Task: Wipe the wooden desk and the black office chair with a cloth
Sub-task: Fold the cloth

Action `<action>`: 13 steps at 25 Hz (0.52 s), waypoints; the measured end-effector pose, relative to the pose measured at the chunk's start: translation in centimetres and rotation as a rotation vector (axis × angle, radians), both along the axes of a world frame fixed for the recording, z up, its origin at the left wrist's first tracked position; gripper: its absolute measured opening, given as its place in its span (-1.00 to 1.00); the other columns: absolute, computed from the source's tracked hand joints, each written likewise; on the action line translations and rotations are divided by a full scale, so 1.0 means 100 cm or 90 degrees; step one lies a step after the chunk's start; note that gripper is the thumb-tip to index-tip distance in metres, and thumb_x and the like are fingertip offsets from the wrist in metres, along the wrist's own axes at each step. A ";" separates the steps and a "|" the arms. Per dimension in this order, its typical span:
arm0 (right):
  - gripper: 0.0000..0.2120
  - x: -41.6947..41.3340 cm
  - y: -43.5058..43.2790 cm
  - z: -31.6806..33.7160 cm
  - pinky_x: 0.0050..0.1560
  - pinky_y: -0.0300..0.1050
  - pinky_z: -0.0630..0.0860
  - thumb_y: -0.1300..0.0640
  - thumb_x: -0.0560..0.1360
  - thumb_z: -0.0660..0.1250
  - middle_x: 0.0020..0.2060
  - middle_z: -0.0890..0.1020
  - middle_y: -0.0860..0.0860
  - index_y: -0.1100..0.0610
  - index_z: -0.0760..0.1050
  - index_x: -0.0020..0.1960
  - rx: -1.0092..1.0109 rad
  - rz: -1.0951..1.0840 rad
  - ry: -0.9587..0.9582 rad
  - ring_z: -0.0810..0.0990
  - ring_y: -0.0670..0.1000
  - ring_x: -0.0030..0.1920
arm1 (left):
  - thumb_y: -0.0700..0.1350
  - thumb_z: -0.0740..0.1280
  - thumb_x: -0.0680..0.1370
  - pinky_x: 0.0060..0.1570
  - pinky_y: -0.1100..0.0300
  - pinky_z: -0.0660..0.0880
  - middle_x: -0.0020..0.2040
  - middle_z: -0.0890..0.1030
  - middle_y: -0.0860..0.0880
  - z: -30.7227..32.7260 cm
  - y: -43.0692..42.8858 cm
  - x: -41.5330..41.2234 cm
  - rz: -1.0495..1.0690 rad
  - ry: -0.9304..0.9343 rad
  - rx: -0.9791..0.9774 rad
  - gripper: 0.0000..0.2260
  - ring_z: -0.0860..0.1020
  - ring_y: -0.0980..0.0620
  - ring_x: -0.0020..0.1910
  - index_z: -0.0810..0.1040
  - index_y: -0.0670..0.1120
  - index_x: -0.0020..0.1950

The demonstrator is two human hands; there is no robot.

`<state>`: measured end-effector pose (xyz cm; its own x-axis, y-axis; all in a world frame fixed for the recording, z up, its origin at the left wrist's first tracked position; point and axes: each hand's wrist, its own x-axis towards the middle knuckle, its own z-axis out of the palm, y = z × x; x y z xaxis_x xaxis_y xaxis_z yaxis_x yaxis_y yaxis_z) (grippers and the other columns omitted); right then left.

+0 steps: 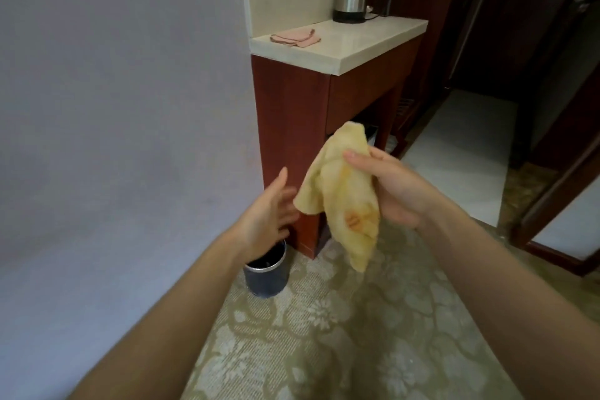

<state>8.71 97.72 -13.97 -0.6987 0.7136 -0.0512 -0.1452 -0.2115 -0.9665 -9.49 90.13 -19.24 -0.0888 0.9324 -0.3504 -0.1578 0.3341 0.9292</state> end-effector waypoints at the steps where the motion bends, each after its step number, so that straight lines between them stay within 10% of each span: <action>1: -0.65 -0.003 0.022 0.001 -0.10 -0.05 0.61 0.08 0.41 0.36 -0.02 0.68 0.07 0.09 0.50 0.18 -0.021 -0.002 0.026 0.66 0.08 0.03 | 0.35 0.09 0.45 0.43 -0.07 0.16 0.34 0.48 -0.12 -0.015 0.017 0.003 -0.023 -0.088 -0.034 -0.28 0.39 -0.07 0.35 0.36 -0.11 0.42; 8: -0.50 -0.007 0.174 -0.005 -0.09 -0.05 0.60 0.16 0.36 0.42 0.06 0.66 0.07 0.17 0.41 0.27 -0.001 -0.026 0.081 0.63 0.10 0.09 | -0.09 0.46 0.35 -0.05 -0.01 0.56 0.20 0.58 -0.12 -0.022 0.148 0.002 0.059 -0.382 0.207 -0.46 0.60 -0.10 0.08 0.49 -0.01 0.33; 13: -0.65 -0.002 0.279 0.004 -0.15 -0.19 0.61 0.07 0.34 0.45 -0.02 0.68 -0.07 0.01 0.52 0.10 0.177 -0.016 -0.043 0.66 -0.04 0.00 | -0.33 0.51 0.25 -0.12 0.02 0.59 0.22 0.56 -0.10 0.013 0.228 -0.016 0.104 -0.136 0.197 -0.18 0.62 -0.10 0.09 0.33 0.23 0.37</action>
<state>8.46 125.64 -13.60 -0.6825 0.7237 0.1021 -0.0796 0.0652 -0.9947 -11.08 112.92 -17.90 -0.1996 0.9765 -0.0817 -0.3858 -0.0017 0.9226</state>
